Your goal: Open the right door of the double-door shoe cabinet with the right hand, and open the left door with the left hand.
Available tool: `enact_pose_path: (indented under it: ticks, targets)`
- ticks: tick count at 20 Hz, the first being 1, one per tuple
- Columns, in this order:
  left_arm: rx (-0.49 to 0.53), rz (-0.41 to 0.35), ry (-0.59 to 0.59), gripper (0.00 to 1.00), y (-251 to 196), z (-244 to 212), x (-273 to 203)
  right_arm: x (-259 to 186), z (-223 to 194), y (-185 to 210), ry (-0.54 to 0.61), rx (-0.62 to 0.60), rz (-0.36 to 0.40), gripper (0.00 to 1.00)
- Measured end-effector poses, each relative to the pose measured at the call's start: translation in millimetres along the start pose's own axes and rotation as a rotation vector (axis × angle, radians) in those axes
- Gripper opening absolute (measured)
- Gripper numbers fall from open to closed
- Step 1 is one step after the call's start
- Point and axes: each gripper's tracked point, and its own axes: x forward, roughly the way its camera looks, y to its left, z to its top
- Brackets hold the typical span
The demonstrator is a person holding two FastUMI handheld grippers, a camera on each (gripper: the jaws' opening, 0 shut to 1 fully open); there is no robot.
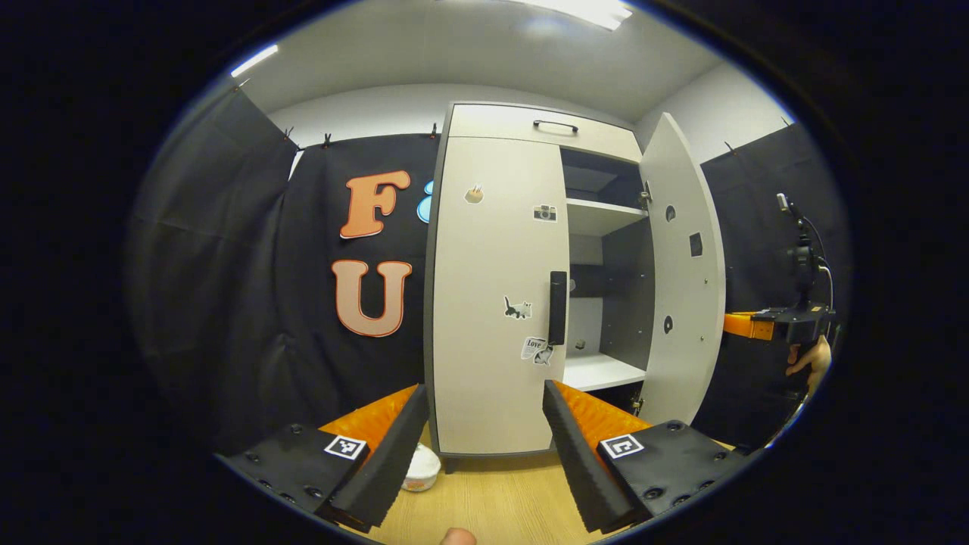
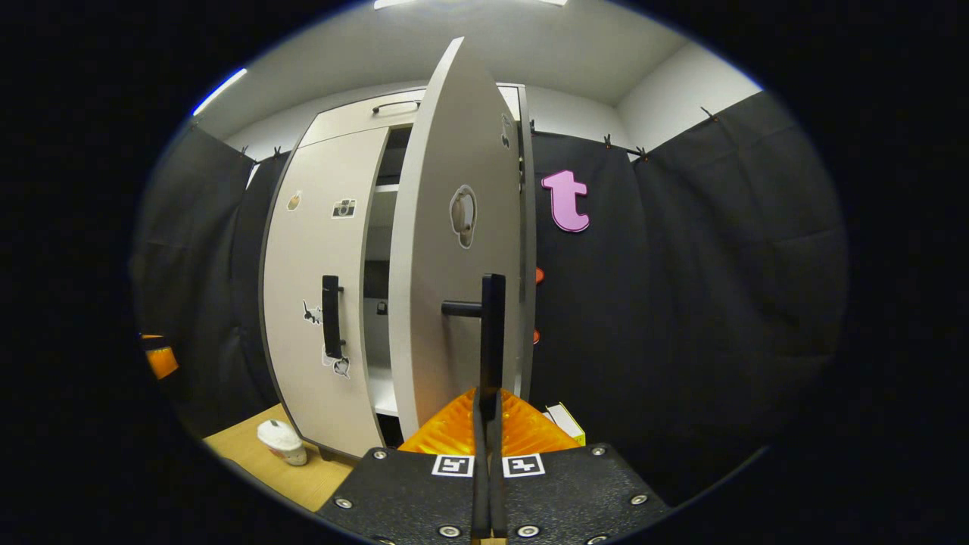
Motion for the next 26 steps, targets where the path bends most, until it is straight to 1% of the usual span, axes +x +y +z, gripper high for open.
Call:
enact_pose_path:
  ticks: [1,3,4,5,6,8,9,10,11,12,13,14,15,16,17,18,19,21,23,26]
  targets:
    - [0.0,-0.001,0.001,0.95,-1.3,0.2,2.7,-0.3,-0.1,-2.0,0.0,0.0,-0.001,0.0]
    - [-0.001,-0.006,0.004,0.96,-5.4,-2.0,10.1,-1.8,-0.3,-8.6,0.0,-0.006,-0.014,0.0]
    - [-0.004,-0.01,0.006,0.96,-8.1,-4.0,13.6,-2.4,-0.6,-13.1,-0.001,-0.012,-0.027,0.03]
    - [-0.007,-0.013,0.011,0.96,-10.6,-5.7,16.9,-0.5,0.6,-17.8,-0.006,-0.024,-0.042,0.0]
    - [-0.009,-0.018,0.016,0.96,-12.9,-7.8,20.9,-0.4,1.0,-24.6,-0.007,-0.035,-0.059,0.0]
    - [-0.01,-0.025,0.022,0.96,-17.6,-10.5,28.3,-3.1,-0.3,-35.6,0.007,-0.015,-0.093,0.0]
    - [-0.012,-0.028,0.023,0.96,-20.1,-12.4,32.9,-6.8,-3.8,-46.3,0.02,-0.016,-0.152,0.01]
    - [-0.012,-0.032,0.025,0.96,-23.0,-15.3,36.4,-9.3,-2.6,-59.5,0.016,-0.011,-0.193,0.08]
    - [-0.01,-0.035,0.029,0.96,-26.0,-17.5,41.4,-11.3,-2.8,-60.9,0.013,0.025,-0.188,0.18]
    - [-0.008,-0.036,0.034,0.96,-29.1,-20.9,47.5,-10.9,-2.8,-55.4,0.007,0.069,-0.164,0.29]
    - [-0.002,-0.038,0.039,0.96,-32.7,-23.4,53.9,-12.0,-3.4,-50.6,0.004,0.097,-0.145,0.36]
    - [0.006,-0.04,0.043,0.96,-38.8,-24.9,59.2,-12.7,-2.3,-54.3,-0.006,0.106,-0.142,0.49]
    - [0.015,-0.041,0.037,0.95,-44.1,-24.3,66.2,-13.6,-1.9,-59.4,-0.015,0.095,-0.154,0.6]
    - [0.021,-0.034,0.027,0.96,-45.1,-22.8,72.2,-13.8,-0.3,-64.8,-0.028,0.08,-0.162,0.71]
    - [0.022,-0.028,0.017,0.96,-48.2,-21.2,80.8,-13.2,1.4,-66.4,-0.037,0.065,-0.163,0.76]
    - [0.02,-0.025,0.011,0.96,-53.5,-22.1,88.5,-13.2,1.9,-67.7,-0.044,0.057,-0.16,0.83]
    - [0.016,-0.027,0.007,0.95,-59.3,-22.5,96.4,-13.0,2.0,-66.9,-0.048,0.053,-0.149,0.93]
    - [0.02,-0.045,0.005,0.96,-70.8,-23.2,113.9,-14.0,3.4,-64.0,-0.055,0.06,-0.133,0.93]
    - [0.023,-0.052,0.002,0.95,-83.5,-25.4,132.4,-13.6,3.9,-61.8,-0.065,0.072,-0.117,0.93]
    - [0.022,-0.058,0.007,0.96,-96.9,-28.6,158.1,-14.1,5.2,-61.0,-0.079,0.081,-0.109,0.93]
